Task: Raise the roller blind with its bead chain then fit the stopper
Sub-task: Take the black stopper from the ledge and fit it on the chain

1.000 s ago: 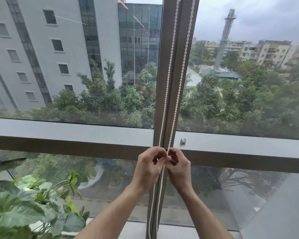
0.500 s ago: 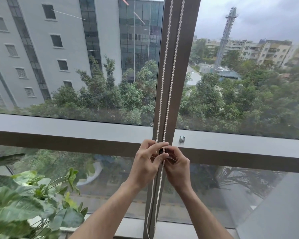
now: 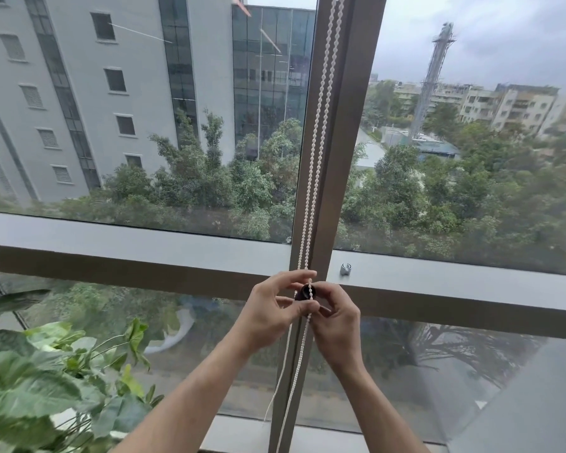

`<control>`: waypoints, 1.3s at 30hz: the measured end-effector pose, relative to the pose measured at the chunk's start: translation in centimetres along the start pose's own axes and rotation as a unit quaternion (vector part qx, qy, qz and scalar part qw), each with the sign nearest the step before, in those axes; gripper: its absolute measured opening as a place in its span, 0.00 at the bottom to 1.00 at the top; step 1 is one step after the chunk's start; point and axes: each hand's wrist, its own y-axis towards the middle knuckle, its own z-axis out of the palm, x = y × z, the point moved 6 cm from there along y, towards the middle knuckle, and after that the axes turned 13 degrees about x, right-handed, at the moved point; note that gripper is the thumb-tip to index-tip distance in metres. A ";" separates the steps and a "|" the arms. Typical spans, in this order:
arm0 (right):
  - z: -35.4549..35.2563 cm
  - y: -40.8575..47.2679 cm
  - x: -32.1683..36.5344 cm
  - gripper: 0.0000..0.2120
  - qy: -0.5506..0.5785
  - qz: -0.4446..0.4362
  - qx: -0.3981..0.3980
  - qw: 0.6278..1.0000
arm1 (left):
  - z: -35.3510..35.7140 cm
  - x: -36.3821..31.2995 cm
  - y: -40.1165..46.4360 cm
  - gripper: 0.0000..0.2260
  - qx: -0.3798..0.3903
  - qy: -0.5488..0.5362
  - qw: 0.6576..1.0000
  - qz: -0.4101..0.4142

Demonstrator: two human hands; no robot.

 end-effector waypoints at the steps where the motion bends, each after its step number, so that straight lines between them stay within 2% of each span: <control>1: -0.1 0.0 0.2 0.16 -0.003 -0.011 -0.002 1.000 | 0.1 0.1 -0.1 0.21 -0.002 -0.010 1.000 0.000; 5: -0.1 0.0 0.0 0.21 0.008 -0.018 0.005 1.000 | 0.3 0.2 -0.2 0.22 -0.014 -0.051 0.999 0.003; 9: -0.2 -0.1 -0.7 0.19 0.025 -0.012 0.025 0.999 | 0.3 0.2 -0.2 0.21 -0.033 -0.074 0.997 0.011; 12: -0.4 -0.2 -1.0 0.18 0.081 -0.007 0.039 0.996 | 0.4 0.3 -0.2 0.21 -0.039 -0.086 0.996 0.011; 16: -1.3 -0.1 -1.4 0.11 0.097 0.026 0.030 0.995 | 0.5 0.5 -0.1 0.22 -0.037 -0.101 0.994 0.003; 21: -3.7 1.1 -4.6 0.07 -0.040 0.163 -0.067 0.984 | 0.6 0.5 0.0 0.22 -0.039 -0.106 0.994 -0.003; 26: -5.9 3.4 -7.4 0.17 -0.173 0.222 -0.101 0.954 | 0.7 0.2 0.0 0.21 -0.031 -0.111 0.993 -0.005; 30: -7.0 5.1 -9.2 0.24 -0.264 0.261 -0.066 0.926 | 0.7 0.0 0.1 0.21 -0.032 -0.123 0.992 -0.007; 33: -7.3 6.3 -10.1 0.25 -0.324 0.265 -0.022 0.908 | 0.8 0.0 0.0 0.21 -0.025 -0.121 0.992 -0.008; 35: -7.3 6.9 -10.4 0.23 -0.355 0.276 0.007 0.893 | 0.8 -0.1 0.0 0.21 -0.020 -0.116 0.993 -0.010; 39: -6.9 7.6 -10.6 0.12 -0.421 0.277 0.052 0.862 | 0.7 -0.3 -0.1 0.22 -0.018 -0.115 0.993 -0.007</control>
